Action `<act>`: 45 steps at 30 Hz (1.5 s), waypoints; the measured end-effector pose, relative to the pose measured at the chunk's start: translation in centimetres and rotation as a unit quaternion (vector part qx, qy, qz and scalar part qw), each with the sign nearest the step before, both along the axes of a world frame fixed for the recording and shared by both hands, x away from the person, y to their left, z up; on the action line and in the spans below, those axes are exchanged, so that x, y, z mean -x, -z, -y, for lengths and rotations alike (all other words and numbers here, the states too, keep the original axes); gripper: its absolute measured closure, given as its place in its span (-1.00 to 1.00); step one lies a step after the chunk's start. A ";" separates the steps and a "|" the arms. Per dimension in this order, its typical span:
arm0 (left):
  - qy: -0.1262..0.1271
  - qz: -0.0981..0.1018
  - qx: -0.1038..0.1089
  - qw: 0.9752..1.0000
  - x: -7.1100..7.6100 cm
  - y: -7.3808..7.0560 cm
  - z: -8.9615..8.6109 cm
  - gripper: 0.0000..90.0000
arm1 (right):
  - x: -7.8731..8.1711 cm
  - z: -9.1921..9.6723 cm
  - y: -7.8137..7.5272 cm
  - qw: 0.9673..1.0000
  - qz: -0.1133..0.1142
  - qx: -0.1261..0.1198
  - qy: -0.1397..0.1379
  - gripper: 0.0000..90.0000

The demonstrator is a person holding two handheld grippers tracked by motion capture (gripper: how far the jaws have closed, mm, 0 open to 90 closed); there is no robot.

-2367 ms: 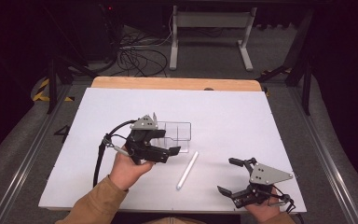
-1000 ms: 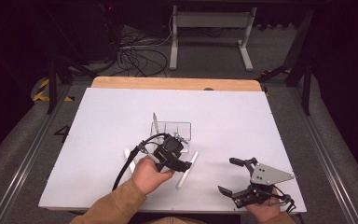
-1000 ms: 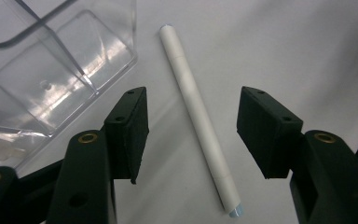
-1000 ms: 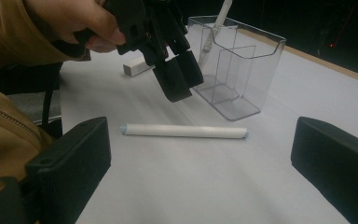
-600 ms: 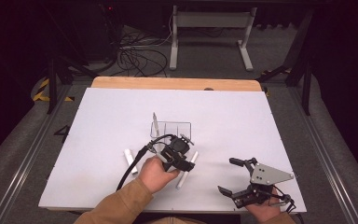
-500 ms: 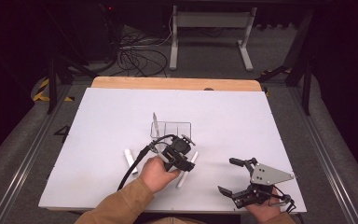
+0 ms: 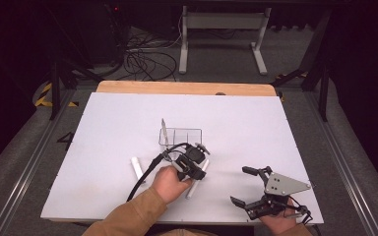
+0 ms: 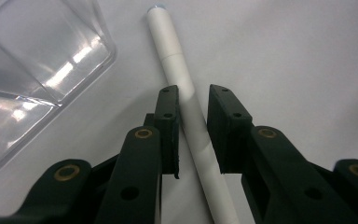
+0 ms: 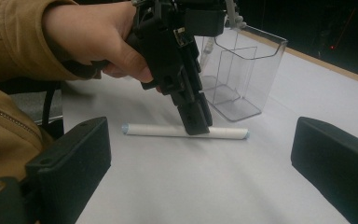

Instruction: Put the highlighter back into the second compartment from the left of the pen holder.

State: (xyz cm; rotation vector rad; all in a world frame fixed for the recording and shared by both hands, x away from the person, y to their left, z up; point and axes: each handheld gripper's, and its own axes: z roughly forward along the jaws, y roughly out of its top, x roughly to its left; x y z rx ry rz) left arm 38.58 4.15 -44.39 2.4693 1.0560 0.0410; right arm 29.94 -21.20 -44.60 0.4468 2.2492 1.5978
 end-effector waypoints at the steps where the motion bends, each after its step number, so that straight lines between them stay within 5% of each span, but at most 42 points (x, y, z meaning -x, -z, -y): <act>1: -0.002 -0.003 0.001 1.000 0.0 0.0 0.0 0.65 | 0.0 0.0 0.0 1.000 0.000 0.000 0.000 -0.87; 25: -0.015 -0.007 -0.009 1.000 -0.1 0.4 0.3 0.74 | 0.1 -0.1 0.0 1.000 0.001 0.000 -0.005 -0.87; 45: -0.006 0.032 0.038 0.999 1.0 -2.2 -0.4 0.74 | 0.1 -0.1 0.0 1.000 -0.001 -0.002 -0.005 -0.87</act>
